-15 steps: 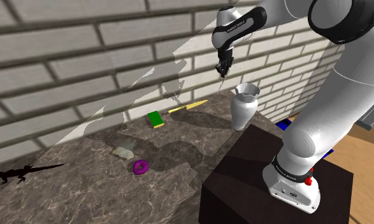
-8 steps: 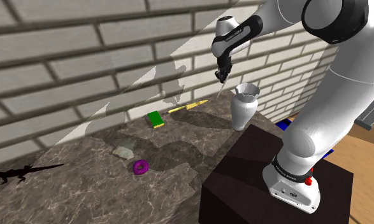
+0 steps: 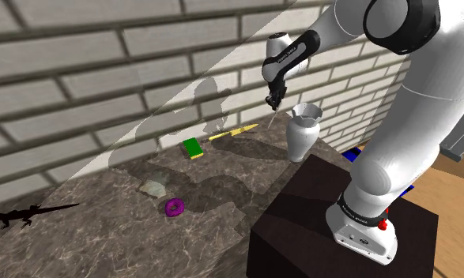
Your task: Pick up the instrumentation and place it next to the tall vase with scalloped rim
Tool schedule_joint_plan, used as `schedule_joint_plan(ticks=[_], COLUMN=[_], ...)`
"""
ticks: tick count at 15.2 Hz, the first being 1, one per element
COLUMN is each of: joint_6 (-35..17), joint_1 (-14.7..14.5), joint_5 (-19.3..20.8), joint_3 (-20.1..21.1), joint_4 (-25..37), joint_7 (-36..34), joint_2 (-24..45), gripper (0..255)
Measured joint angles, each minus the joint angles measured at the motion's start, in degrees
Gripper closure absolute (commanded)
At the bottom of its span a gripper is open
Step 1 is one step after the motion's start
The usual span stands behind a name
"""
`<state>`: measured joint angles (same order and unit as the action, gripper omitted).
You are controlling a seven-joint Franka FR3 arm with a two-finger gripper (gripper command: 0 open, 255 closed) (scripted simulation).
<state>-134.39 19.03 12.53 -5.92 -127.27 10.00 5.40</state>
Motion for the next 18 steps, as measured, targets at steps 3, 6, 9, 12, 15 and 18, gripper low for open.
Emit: schedule_joint_plan(ticks=[3,6,9,12,15,18], joint_6=[-2.1,-4.4,-6.6,-7.8,-6.7,-6.6], joint_1=[0.1,0.1,0.1,0.1,-3.1,-2.3], joint_5=[0.2,0.6,0.9,1.0,10.8,12.4], joint_3=[-0.1,-0.1,-0.2,-0.3,-0.5,-0.2], joint_4=[-0.6,-1.4,-1.9,-2.1,-3.1,-3.1], joint_7=[-0.3,-0.9,-1.4,-1.7,1.6,2.0], joint_2=[1.5,3.0,4.5,5.7,6.6,7.0], gripper=[255,255,255,0,0,0])
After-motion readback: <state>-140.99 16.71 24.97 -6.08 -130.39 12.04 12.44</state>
